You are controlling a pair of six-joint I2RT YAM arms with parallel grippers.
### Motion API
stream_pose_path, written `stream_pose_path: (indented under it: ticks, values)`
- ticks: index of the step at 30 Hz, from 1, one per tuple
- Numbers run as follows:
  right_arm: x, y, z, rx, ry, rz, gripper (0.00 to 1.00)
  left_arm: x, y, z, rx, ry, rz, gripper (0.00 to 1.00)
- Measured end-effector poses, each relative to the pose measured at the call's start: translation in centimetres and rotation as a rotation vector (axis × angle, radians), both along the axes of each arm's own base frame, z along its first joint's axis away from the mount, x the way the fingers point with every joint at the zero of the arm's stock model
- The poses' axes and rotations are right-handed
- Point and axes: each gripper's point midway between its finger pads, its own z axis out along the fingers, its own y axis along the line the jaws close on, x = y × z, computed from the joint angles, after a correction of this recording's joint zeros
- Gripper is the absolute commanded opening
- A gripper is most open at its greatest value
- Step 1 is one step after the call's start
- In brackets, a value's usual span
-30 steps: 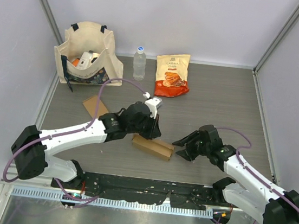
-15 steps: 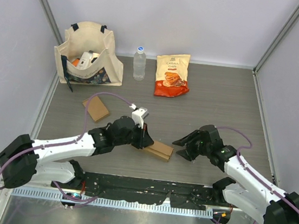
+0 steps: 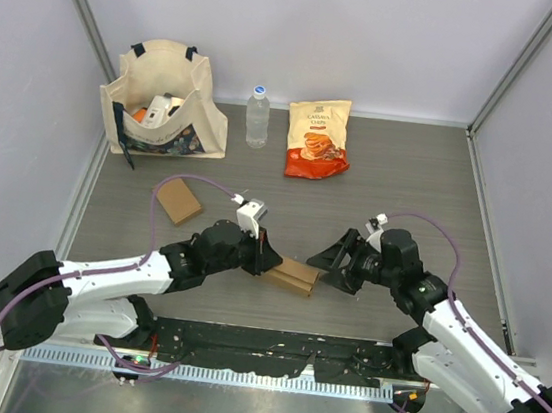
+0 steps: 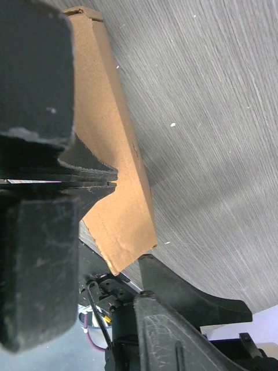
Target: Fold the paper box
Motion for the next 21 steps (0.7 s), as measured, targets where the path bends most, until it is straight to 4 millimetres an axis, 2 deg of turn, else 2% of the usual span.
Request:
stream_pose_path:
  ticks: [4,6,12,14,17,20,21]
  values:
    - [-0.7,0.3,-0.4,0.019,0.013,0.041,0.66,0.0,0.0,0.0,0.001,0.000,0.001,0.00]
    - [-1.1,0.3,-0.8,0.019,0.030,0.053,0.60,0.0,0.0,0.0,0.002,0.000,0.002,0.00]
    - [-1.9,0.7,-2.4,-0.007,0.076,0.086,0.54,0.1,0.1,-0.1,0.009,-0.004,0.005,0.01]
    - [-2.2,0.9,-3.0,-0.027,0.087,0.101,0.49,0.1,0.1,-0.1,0.012,-0.006,0.005,0.03]
    - [-2.5,1.1,-4.0,-0.060,0.098,0.118,0.45,0.1,0.3,-0.3,0.032,-0.003,0.001,0.10]
    - [-2.3,1.1,-4.4,-0.078,0.089,0.118,0.43,0.0,0.4,-0.3,0.057,0.004,-0.004,0.24]
    - [-2.2,1.0,-4.4,-0.083,0.081,0.115,0.43,0.0,0.4,-0.1,0.066,0.009,-0.005,0.33]
